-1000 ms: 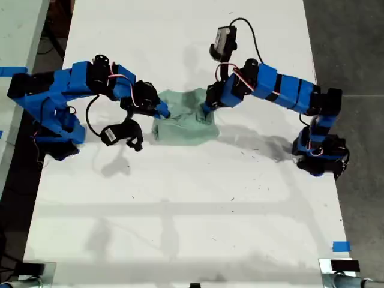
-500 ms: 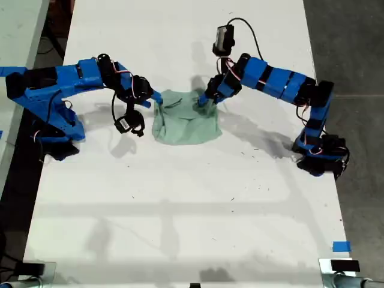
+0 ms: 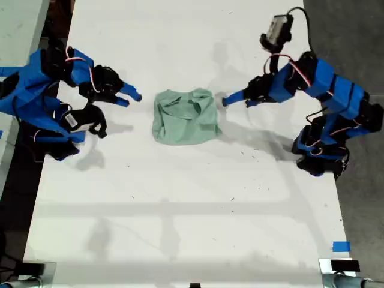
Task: Fold t shirt
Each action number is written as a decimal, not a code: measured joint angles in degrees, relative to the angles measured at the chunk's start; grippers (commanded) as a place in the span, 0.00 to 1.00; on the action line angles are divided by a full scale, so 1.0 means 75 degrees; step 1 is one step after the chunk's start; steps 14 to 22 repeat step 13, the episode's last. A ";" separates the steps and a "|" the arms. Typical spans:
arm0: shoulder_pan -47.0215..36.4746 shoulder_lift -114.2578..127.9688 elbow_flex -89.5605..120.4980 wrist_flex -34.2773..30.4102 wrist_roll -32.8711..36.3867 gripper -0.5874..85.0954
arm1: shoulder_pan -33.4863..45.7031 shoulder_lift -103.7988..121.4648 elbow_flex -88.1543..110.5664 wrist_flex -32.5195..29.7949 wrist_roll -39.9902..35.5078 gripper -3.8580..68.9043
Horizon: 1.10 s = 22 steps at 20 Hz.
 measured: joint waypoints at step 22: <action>0.2824 0.8098 1.0207 -0.4043 -0.2531 0.08 | -0.2262 0.9223 1.0875 -0.1910 0.1898 0.33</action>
